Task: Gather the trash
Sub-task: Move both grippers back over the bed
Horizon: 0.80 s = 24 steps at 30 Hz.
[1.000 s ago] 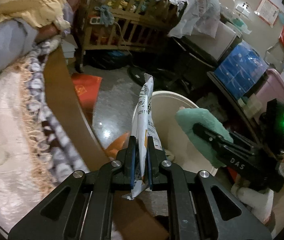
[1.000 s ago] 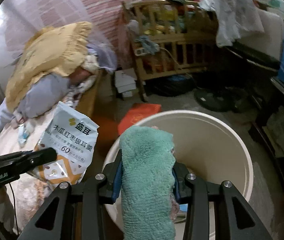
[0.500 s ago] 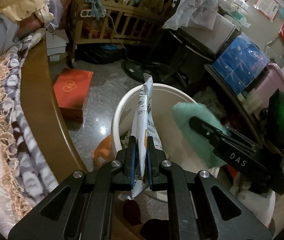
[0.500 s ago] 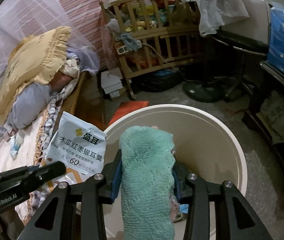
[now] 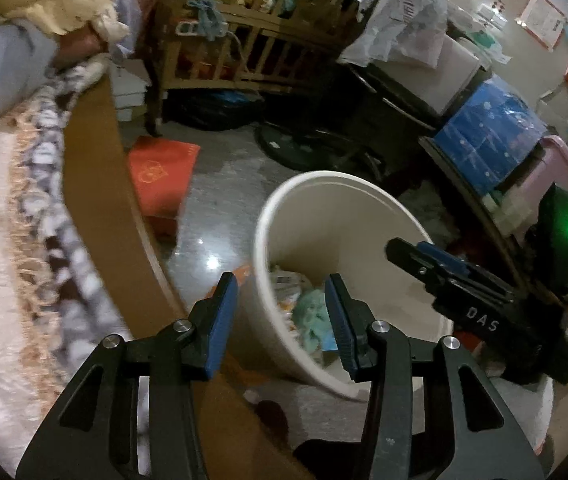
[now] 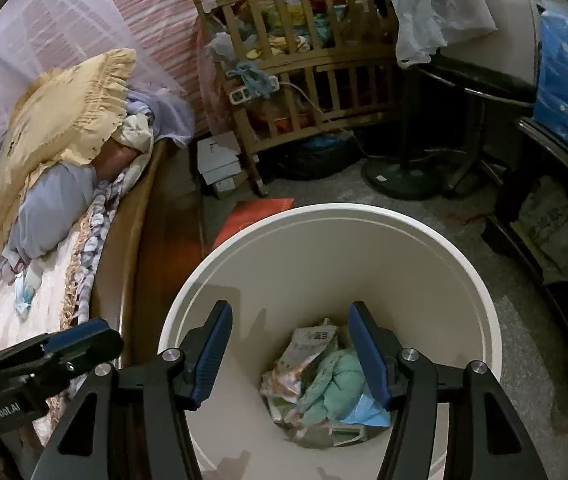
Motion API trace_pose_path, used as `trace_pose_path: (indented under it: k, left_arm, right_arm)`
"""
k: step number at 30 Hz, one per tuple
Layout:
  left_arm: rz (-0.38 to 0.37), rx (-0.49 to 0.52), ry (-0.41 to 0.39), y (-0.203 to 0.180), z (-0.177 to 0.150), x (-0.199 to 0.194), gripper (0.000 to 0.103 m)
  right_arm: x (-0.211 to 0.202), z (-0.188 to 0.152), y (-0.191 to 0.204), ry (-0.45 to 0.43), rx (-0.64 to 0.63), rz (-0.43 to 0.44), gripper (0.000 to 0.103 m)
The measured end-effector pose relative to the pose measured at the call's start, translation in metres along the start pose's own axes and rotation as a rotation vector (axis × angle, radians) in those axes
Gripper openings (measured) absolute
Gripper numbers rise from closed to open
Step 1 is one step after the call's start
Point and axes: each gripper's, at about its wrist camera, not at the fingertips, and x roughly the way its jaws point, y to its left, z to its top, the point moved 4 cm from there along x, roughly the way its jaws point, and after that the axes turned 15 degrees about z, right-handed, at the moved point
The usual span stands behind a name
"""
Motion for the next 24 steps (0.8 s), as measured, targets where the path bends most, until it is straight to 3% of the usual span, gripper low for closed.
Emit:
trace_pose_path:
  k: [13,24]
  left_arm:
    - [0.198,-0.053,-0.04,0.076,-0.013,-0.028,0.044]
    - [0.347,-0.154,-0.057,0.179,-0.033,-0.062,0.044]
  right_arm:
    - [0.014,-0.009,0.052,0.034,-0.129,0.051,0.063]
    - [0.039,-0.018,0.148,0.087,-0.251,0.188,0.068]
